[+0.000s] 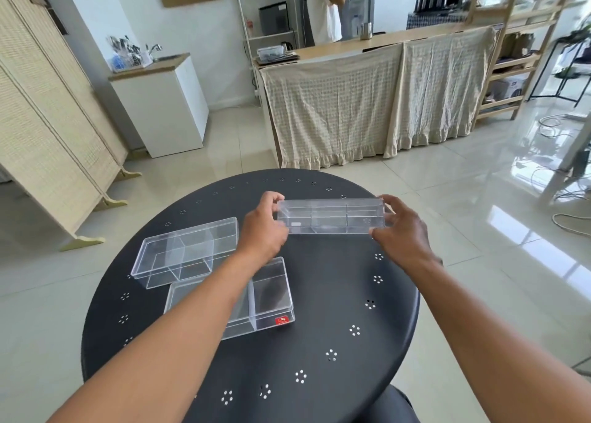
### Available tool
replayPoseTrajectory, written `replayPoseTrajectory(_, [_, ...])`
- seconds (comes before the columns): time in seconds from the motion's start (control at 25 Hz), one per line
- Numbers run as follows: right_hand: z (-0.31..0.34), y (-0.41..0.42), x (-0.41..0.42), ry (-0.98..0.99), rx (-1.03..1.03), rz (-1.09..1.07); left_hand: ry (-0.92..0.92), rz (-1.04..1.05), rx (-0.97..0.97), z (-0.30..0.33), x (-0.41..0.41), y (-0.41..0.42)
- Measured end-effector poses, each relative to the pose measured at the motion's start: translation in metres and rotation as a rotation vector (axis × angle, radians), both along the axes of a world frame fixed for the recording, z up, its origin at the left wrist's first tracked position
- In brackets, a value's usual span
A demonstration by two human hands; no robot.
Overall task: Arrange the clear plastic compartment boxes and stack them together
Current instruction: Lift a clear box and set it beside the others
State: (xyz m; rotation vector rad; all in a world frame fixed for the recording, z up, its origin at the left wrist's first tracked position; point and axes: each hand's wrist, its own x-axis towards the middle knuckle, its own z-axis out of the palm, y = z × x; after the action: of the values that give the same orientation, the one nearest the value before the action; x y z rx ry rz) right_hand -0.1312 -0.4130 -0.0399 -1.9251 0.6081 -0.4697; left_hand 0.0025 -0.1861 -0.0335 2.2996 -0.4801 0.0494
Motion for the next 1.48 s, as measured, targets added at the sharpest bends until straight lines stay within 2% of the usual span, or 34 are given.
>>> replayPoseTrajectory(0.2, [-0.024,0.001,-0.004,0.004,0.083,0.076,0.087,-0.049,0.136,-0.003,-0.003,0.003])
replayPoseTrajectory(0.52, [-0.045,-0.005,-0.009,0.113,0.024,0.079,0.193,-0.033,0.186,-0.013,-0.004,-0.001])
replayPoseTrajectory(0.68, [-0.026,0.009,-0.009,0.101,-0.149,0.034,0.202,-0.032,0.102,0.006,-0.010,0.010])
replayPoseTrajectory(0.8, [0.004,0.037,-0.007,-0.079,-0.275,-0.020,0.060,0.088,-0.039,0.024,-0.012,0.042])
replayPoseTrajectory(0.96, [0.034,0.091,0.004,-0.108,-0.200,0.097,-0.071,0.332,-0.125,0.039,-0.013,0.123])
replayPoseTrajectory(1.08, [0.039,0.139,0.029,-0.068,-0.162,0.243,-0.043,0.519,-0.158,0.033,-0.012,0.190])
replayPoseTrajectory(1.2, [0.034,0.180,0.060,-0.026,-0.199,0.345,0.001,0.602,-0.150,0.020,-0.010,0.231])
replayPoseTrajectory(1.32, [0.025,0.205,0.092,0.092,-0.187,0.368,0.088,0.612,-0.169,0.004,0.003,0.251])
replayPoseTrajectory(1.48, [0.011,0.218,0.135,0.233,-0.112,0.297,0.213,0.541,-0.165,-0.028,0.035,0.261])
